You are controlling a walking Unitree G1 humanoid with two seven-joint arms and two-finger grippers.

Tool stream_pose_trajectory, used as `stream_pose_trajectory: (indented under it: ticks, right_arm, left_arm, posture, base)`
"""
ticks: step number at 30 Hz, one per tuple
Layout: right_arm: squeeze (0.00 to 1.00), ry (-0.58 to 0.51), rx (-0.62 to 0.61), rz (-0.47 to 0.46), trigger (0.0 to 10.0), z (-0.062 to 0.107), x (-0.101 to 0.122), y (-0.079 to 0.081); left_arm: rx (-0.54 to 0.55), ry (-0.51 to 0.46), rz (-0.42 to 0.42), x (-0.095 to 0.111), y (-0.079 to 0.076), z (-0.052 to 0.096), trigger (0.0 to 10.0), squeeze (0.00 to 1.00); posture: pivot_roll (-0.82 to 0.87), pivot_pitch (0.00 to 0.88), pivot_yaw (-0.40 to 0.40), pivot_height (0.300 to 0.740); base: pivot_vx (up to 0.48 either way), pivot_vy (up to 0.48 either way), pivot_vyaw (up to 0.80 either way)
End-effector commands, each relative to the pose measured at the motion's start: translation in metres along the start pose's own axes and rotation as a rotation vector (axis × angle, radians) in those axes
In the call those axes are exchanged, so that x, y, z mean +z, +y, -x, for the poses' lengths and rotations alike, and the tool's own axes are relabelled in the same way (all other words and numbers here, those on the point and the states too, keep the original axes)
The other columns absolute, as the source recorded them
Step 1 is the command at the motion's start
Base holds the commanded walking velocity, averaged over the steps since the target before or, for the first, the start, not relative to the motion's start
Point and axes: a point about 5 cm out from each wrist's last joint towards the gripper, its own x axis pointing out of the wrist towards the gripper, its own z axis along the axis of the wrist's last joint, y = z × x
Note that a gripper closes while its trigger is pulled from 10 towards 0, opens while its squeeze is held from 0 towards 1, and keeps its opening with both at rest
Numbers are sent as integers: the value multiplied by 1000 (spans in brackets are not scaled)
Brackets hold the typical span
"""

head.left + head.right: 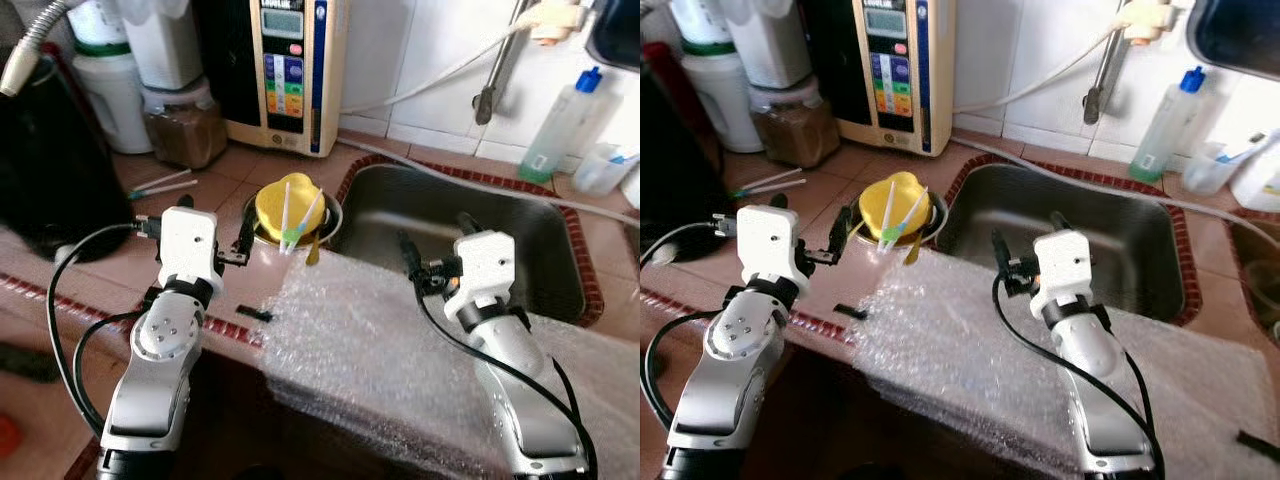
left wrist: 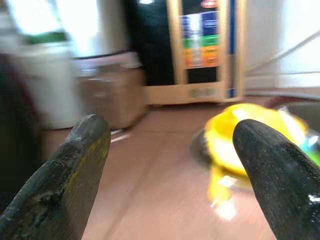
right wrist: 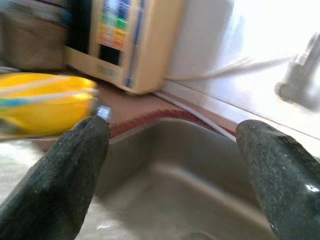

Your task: Kitchen organization

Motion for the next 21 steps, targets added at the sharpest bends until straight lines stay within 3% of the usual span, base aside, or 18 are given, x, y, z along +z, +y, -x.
stream_pose_trajectory:
  ticks: [1, 5, 13, 21]
  right_arm:
    - [0, -4, -4, 1, 10000, 0, 1, 0]
    - [0, -6, -8, 0, 10000, 0, 1, 0]
    - [0, -5, -13, 0, 10000, 0, 0, 0]
    - [0, -7, -16, 4, 10000, 0, 1, -1]
  left_arm:
    - [1, 12, -4, -1, 0, 0, 10000, 0]
    - [3, 10, 1, 0, 0, -1, 10000, 0]
    - [-8, 9, 2, -2, 1, -2, 10000, 0]
    - [-38, 21, 88, -4, -3, -5, 10000, 0]
  posture:
    - [17, 0, 26, 740]
    - [17, 0, 29, 740]
    - [16, 0, 32, 740]
    - [9, 0, 28, 740]
  base:
    - [-277, 0, 0]
    - [-272, 0, 0]
    - [0, 0, 0]
    - [0, -30, 0]
